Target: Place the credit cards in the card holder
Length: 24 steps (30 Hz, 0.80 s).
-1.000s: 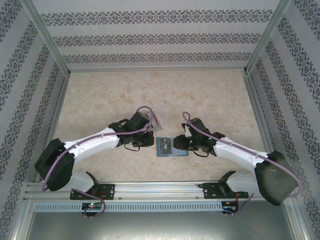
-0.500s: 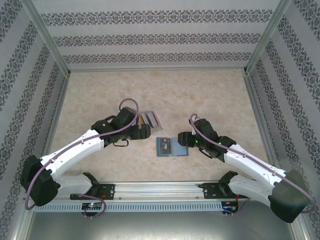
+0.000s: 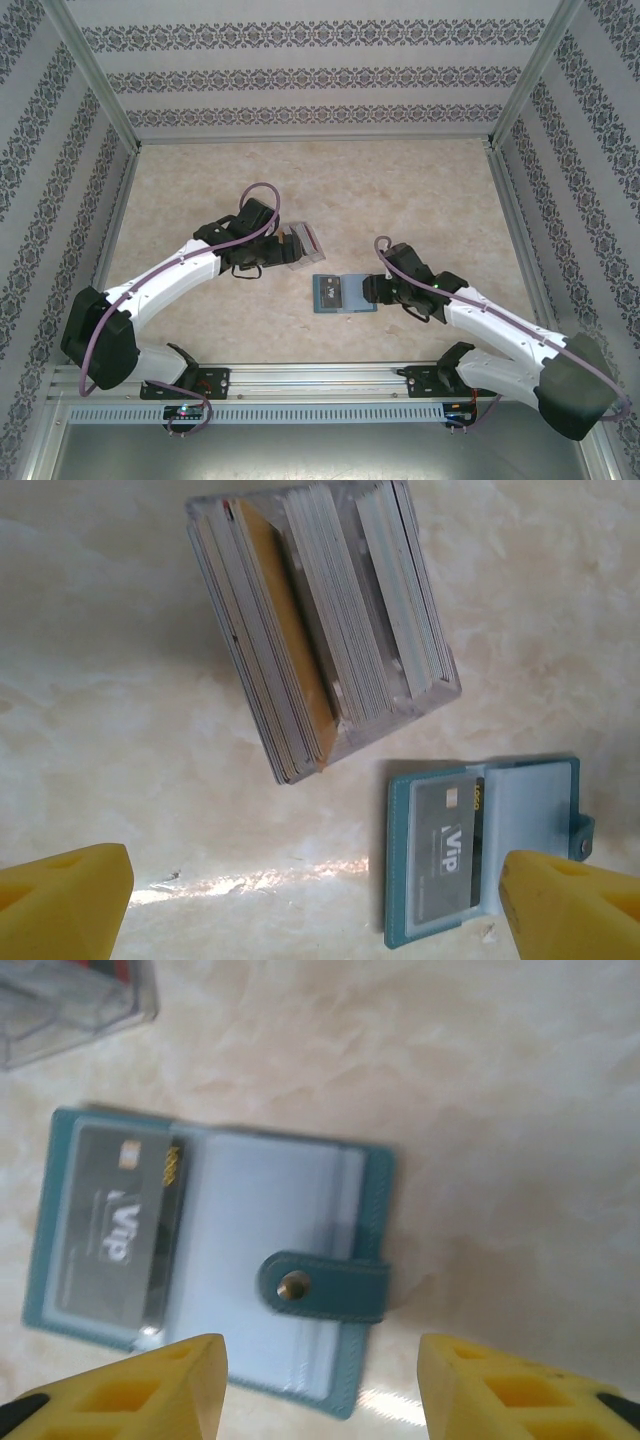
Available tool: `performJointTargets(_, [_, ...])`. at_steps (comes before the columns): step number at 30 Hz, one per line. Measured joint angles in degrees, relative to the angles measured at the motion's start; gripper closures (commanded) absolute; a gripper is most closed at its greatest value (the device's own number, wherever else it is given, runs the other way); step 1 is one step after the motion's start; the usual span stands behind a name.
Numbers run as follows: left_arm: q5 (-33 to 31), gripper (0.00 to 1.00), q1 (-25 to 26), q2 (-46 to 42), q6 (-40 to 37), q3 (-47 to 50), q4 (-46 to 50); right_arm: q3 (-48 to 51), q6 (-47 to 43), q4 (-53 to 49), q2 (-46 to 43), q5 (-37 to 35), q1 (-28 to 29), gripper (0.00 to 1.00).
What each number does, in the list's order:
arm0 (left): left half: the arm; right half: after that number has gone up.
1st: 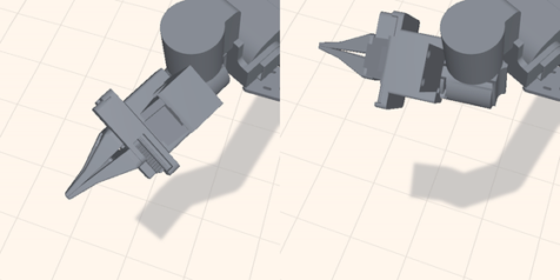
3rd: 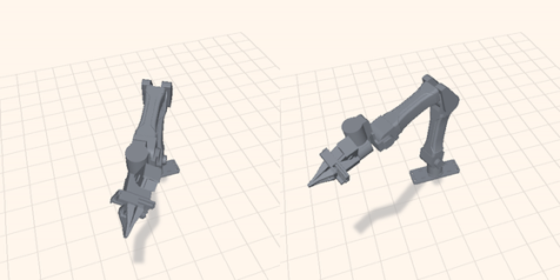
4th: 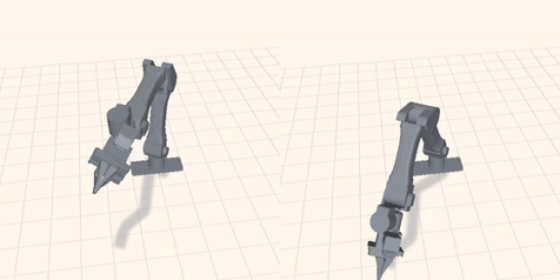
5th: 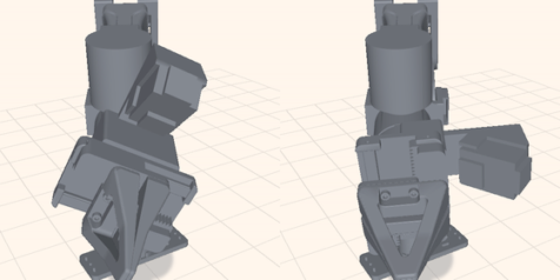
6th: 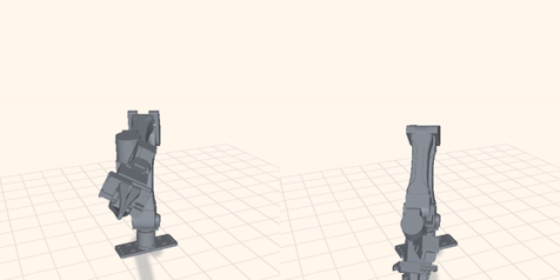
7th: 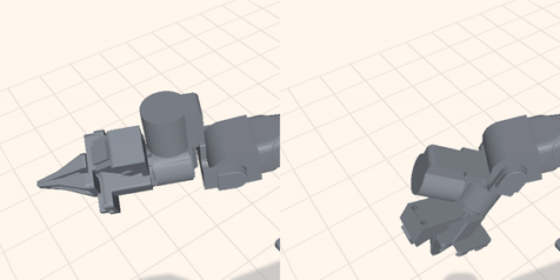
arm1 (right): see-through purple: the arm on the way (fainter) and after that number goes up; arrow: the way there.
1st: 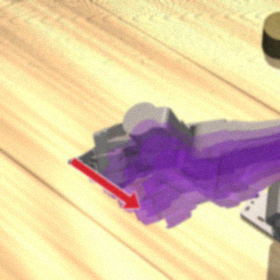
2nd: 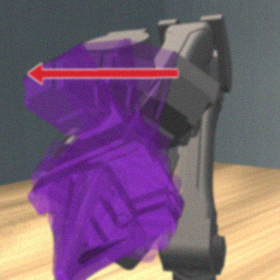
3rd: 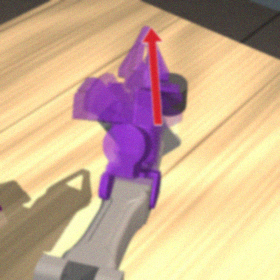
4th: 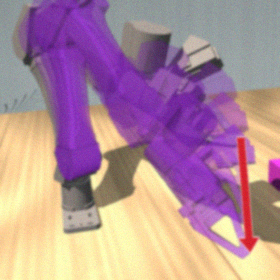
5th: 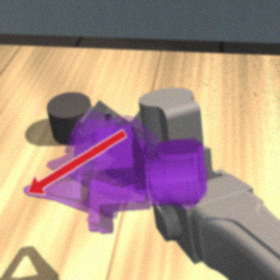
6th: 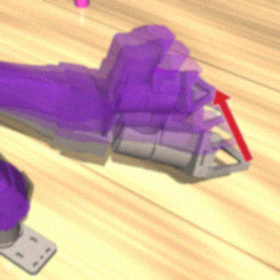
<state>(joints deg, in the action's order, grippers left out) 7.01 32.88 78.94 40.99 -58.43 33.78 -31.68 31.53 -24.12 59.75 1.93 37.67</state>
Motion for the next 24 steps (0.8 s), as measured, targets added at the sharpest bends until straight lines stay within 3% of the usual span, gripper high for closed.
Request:
performJointTargets(7, [0.39, 0.04, 0.0, -1.7, -1.6, 2.8, 0.33, 0.0, 6.1, 3.02, 4.11, 2.95, 6.49, 0.36])
performJointTargets(24, [0.85, 0.0, 0.0, -4.31, -3.17, 6.23, 2.03, 0.7, 9.01, 11.82, 14.88, 1.99, 6.86, 0.41])
